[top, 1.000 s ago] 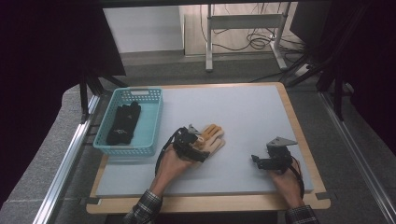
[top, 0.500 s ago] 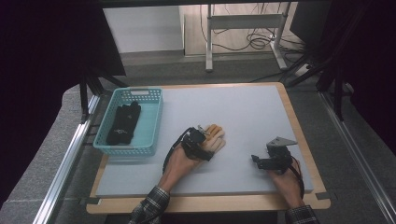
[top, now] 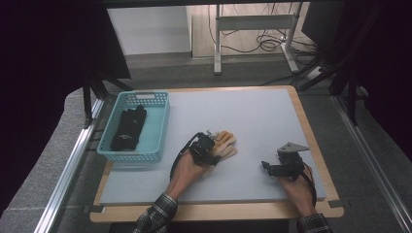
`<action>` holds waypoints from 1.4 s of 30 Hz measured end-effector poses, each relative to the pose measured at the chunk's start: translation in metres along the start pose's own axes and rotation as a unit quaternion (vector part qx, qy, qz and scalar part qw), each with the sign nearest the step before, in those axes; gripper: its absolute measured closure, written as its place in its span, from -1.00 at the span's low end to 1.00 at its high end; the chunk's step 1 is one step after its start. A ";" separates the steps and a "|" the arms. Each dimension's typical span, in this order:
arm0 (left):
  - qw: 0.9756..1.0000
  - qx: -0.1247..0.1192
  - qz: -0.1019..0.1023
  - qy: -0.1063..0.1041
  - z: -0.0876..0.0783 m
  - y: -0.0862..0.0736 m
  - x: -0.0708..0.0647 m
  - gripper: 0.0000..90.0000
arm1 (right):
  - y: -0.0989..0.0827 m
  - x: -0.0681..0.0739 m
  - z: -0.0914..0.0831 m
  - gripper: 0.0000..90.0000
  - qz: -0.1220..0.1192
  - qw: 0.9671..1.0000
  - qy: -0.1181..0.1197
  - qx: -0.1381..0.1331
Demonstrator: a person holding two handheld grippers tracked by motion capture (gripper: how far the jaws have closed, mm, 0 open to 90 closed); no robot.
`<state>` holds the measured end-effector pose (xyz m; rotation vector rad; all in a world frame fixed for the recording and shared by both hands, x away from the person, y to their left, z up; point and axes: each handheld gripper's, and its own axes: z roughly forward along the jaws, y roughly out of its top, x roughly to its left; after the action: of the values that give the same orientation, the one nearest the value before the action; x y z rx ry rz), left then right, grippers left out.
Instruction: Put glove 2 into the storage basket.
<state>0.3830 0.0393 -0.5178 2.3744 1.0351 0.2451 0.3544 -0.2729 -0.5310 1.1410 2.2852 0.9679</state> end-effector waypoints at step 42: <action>0.990 -0.070 -0.093 0.079 -0.114 0.025 0.082 0.59 | 0.000 0.000 0.000 -0.57 0.000 1.000 0.001 0.000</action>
<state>0.4139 0.1302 -0.4118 2.1443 1.2611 0.4289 0.3543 -0.2730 -0.5310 1.1414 2.2852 0.9700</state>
